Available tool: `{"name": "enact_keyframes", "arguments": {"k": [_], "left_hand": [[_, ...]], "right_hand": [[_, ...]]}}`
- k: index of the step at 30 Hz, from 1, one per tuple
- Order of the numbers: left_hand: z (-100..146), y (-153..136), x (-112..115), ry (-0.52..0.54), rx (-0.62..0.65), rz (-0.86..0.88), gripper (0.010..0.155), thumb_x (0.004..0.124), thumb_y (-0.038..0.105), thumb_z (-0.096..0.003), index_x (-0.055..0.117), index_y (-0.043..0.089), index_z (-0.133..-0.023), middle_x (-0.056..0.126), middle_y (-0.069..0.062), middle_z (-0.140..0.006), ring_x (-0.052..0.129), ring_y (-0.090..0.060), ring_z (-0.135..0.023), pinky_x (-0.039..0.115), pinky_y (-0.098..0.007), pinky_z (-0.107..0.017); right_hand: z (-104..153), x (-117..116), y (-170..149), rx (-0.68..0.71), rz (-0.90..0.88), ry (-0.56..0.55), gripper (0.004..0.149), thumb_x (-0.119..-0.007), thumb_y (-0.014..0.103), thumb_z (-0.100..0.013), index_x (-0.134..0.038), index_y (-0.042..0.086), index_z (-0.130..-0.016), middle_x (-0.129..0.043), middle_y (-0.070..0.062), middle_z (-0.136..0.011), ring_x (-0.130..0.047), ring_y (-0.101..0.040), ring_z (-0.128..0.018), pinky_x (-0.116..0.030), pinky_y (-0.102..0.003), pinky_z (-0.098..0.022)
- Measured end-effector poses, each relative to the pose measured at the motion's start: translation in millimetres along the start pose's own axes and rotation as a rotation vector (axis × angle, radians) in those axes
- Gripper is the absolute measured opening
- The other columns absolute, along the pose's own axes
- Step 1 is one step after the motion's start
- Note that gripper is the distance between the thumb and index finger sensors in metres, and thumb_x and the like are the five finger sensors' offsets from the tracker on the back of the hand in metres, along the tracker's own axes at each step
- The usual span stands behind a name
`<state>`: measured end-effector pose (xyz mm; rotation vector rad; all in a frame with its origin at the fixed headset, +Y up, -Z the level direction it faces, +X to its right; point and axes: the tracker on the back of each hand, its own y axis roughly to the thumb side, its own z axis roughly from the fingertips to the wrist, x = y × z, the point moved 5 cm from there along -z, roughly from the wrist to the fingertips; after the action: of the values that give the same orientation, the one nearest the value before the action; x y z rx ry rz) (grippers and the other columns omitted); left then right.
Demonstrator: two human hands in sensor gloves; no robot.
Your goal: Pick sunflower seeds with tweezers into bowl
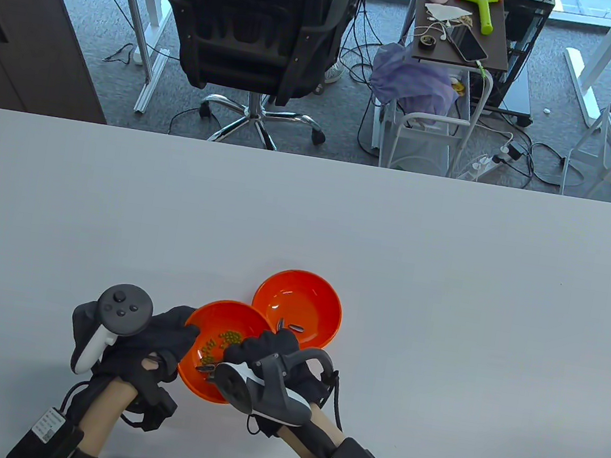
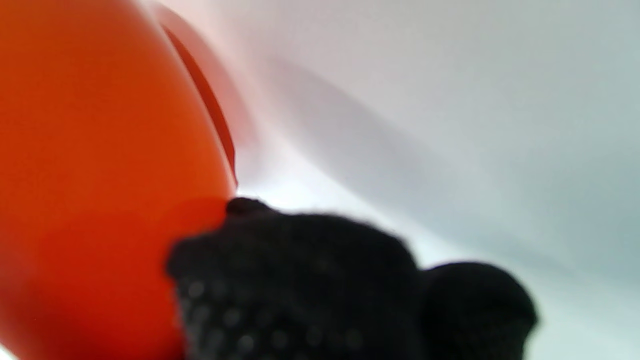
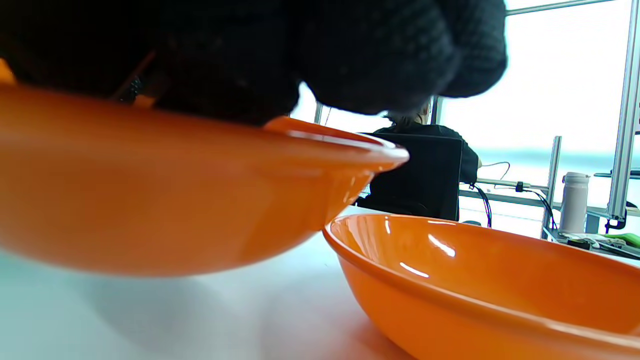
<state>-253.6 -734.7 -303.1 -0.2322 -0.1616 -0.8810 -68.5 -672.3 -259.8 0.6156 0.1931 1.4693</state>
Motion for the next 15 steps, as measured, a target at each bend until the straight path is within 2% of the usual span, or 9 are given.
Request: {"name": "enact_keyframes", "arguments": {"k": [10,15], "left_hand": [[0.6,0.3,0.4,-0.002,-0.002,0.0,0.048,0.078,0.041,-0.0469,0.083,0.019,-0.09,0.105,-0.005,-0.04,0.102,-0.011,-0.007,0.095,-0.037,-0.023],[0.5,-0.6,-0.3,-0.002,-0.009,-0.001,0.048,0.078,0.04,-0.0469,0.083,0.019,-0.09,0.105,-0.005,-0.04,0.102,-0.011,-0.007,0.095,-0.037,-0.023]], "right_hand": [[-0.9,-0.1,-2.9,-0.008,-0.018,-0.002,0.043,-0.089,0.054,-0.027,-0.11,0.027,-0.053,-0.1,0.011,-0.028,-0.098,-0.012,-0.022,-0.088,-0.037,-0.039],[-2.7,8.5,-13.2,-0.045,-0.042,-0.022,0.043,-0.089,0.054,-0.027,-0.11,0.027,-0.053,-0.1,0.011,-0.028,-0.098,-0.012,-0.023,-0.088,-0.037,-0.039]]}}
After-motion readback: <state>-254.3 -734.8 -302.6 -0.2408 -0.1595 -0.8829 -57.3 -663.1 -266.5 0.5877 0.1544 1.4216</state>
